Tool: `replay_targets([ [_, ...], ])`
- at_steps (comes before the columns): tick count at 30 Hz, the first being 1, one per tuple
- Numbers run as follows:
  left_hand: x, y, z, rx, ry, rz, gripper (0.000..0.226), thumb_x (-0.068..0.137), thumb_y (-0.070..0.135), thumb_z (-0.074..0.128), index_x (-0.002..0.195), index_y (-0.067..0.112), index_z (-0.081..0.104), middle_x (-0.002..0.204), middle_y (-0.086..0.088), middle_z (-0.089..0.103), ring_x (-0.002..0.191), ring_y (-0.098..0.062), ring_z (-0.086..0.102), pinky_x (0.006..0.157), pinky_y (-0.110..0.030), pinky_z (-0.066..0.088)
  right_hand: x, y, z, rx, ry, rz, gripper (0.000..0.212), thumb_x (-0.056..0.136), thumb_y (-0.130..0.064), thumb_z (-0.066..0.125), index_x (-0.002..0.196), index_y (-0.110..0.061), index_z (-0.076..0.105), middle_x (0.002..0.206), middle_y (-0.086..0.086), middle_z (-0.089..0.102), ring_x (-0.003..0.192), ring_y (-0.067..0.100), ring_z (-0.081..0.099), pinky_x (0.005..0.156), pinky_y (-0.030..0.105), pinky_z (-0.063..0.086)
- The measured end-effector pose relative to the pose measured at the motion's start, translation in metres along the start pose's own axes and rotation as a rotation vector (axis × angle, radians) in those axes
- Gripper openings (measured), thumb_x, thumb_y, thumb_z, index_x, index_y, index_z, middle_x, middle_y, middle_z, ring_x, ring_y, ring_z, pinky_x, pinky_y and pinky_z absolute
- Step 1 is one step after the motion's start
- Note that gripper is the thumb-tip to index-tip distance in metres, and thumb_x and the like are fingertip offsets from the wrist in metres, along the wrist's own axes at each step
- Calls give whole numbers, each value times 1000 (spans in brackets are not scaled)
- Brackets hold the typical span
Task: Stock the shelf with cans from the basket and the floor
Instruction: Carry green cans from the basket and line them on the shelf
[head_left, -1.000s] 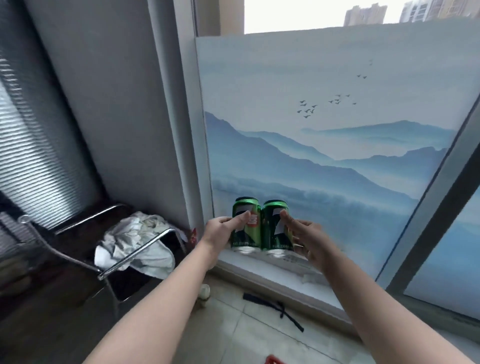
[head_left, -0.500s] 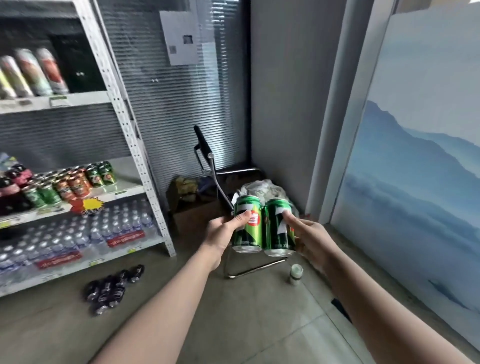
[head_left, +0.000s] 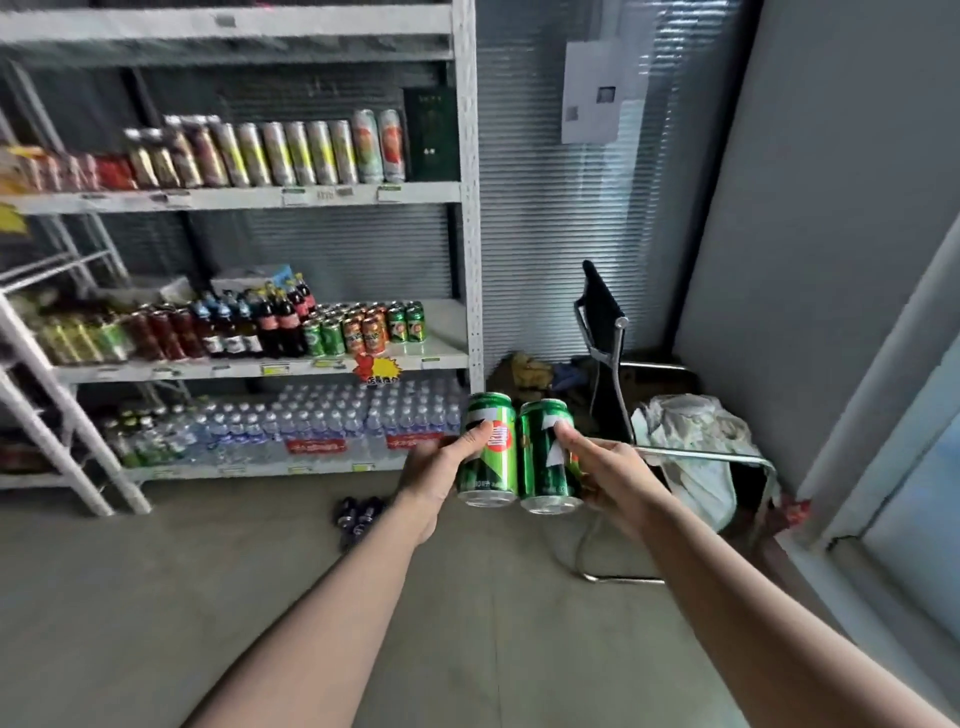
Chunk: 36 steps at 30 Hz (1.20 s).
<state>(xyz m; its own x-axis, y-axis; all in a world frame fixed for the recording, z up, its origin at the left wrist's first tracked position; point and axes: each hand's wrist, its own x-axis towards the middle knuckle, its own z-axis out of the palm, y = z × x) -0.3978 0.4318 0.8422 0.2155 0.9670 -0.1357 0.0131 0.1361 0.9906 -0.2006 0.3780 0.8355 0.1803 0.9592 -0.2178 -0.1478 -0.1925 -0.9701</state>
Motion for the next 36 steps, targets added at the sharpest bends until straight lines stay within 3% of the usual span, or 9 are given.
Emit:
replay_targets([
  [3, 8, 3, -44, -10, 57, -5, 40, 59, 59, 81, 78, 24, 79, 90, 8, 77, 101, -15, 66, 103, -40, 45, 21, -1, 44, 0, -69, -6, 73, 50, -67, 84, 100, -14, 79, 106, 19, 71, 95, 30, 62, 88, 42, 45],
  [9, 26, 3, -114, -64, 118, -30, 65, 44, 72, 80, 91, 27, 77, 109, 6, 74, 111, -19, 62, 104, -43, 43, 54, 5, 110, -15, -165, -1, 86, 43, -67, 88, 106, -10, 75, 97, 15, 65, 91, 26, 56, 93, 44, 45],
  [11, 31, 2, -131, -91, 129, -54, 56, 56, 61, 82, 94, 21, 76, 110, 0, 74, 106, -22, 65, 95, -37, 50, 64, 6, 125, -7, -192, -1, 80, 49, -63, 89, 100, -4, 74, 87, 13, 56, 85, 25, 52, 88, 42, 45],
  [13, 36, 2, -145, -130, 138, -58, 43, 68, 46, 80, 95, 13, 74, 105, -7, 75, 97, -23, 70, 81, -31, 53, 72, 6, 138, -14, -216, 8, 56, 56, -57, 88, 82, -10, 72, 69, 7, 44, 67, 20, 44, 77, 38, 41],
  [16, 44, 0, -160, -139, 128, -58, 37, 73, 43, 76, 95, 13, 73, 100, -4, 76, 97, -22, 69, 82, -33, 51, 85, 5, 154, -31, -201, 31, 38, 65, -47, 83, 67, -17, 62, 52, -5, 37, 48, 11, 38, 64, 30, 38],
  [22, 66, 3, -173, -177, 88, -51, 22, 82, 30, 72, 92, 10, 70, 88, -3, 77, 80, -15, 71, 66, -26, 51, 114, 5, 168, -107, -192, 32, 78, 43, -62, 89, 95, -9, 66, 54, -3, 36, 51, 14, 33, 58, 29, 28],
  [28, 114, 0, -176, -214, 38, -53, 40, 68, 38, 73, 98, 11, 69, 98, -5, 77, 100, -22, 68, 92, -39, 51, 166, -2, 161, -137, -187, 48, 76, 44, -58, 87, 96, -5, 68, 52, -6, 43, 48, 9, 41, 58, 25, 38],
  [33, 174, 0, -165, -191, 14, -55, 29, 75, 35, 71, 95, 14, 68, 90, 3, 77, 92, -12, 67, 78, -29, 50, 233, -7, 146, -193, -205, 65, 79, 48, -58, 84, 102, -1, 72, 58, -6, 55, 54, 7, 51, 61, 22, 45],
  [36, 221, -1, -160, -173, 38, -76, 39, 70, 42, 72, 97, 14, 68, 101, 0, 73, 99, -13, 63, 78, -29, 46, 278, -18, 138, -190, -260, 89, 56, 59, -49, 80, 93, -6, 71, 51, -10, 49, 47, 5, 45, 56, 21, 41],
])
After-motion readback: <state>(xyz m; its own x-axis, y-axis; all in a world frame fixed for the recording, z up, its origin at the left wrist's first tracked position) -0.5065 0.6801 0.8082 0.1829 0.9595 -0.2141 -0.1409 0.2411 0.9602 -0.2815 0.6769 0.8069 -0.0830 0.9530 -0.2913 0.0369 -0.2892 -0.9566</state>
